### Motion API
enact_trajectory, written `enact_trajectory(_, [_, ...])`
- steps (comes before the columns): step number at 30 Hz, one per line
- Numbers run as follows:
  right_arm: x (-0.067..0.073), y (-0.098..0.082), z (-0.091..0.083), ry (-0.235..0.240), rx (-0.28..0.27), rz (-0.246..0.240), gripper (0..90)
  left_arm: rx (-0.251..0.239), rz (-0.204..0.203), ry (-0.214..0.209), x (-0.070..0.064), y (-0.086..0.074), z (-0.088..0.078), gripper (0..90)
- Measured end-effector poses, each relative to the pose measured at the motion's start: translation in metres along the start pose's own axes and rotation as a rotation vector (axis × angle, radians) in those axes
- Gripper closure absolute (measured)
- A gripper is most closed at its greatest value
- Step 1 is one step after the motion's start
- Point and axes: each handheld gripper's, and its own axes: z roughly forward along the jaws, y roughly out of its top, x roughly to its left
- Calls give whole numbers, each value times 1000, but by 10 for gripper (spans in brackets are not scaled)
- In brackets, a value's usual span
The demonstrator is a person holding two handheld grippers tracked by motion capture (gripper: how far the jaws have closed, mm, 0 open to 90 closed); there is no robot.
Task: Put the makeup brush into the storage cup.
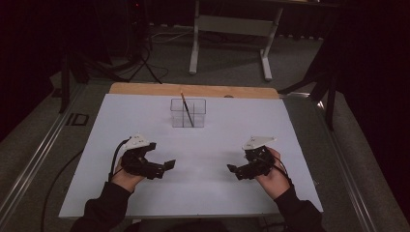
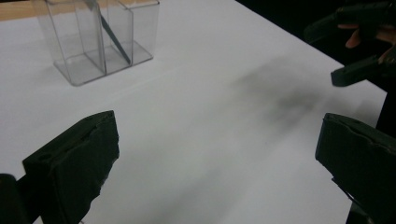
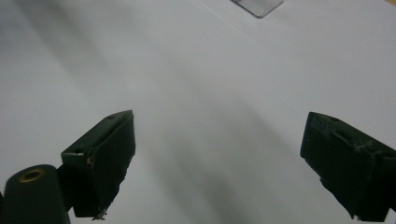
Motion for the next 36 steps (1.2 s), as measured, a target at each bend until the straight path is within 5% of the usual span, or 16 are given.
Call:
enact_trajectory(1, [0, 0, 0, 1, 0, 1, 101, 9, 6, 26, -2, -7, 1, 0])
enact_trajectory(7, [0, -1, 0, 2, 3, 1, 101, 25, 1, 28, -4, -30, 4, 0])
enact_trajectory(18, [-2, -2, 0, -5, -1, -1, 101, -2, -12, 57, 1, -53, -1, 0])
enact_trajectory(21, [-2, -3, 0, -6, 1, -3, 101, 5, -31, 54, 3, -57, 0, 0])
enact_trajectory(28, [-2, -4, 1, -12, 5, -7, 100, 19, 10, 111, 1, -62, -4, 0])
enact_trajectory(36, [-2, -5, 1, -13, 4, -2, 101, 11, -34, 117, 7, -65, -2, 0])
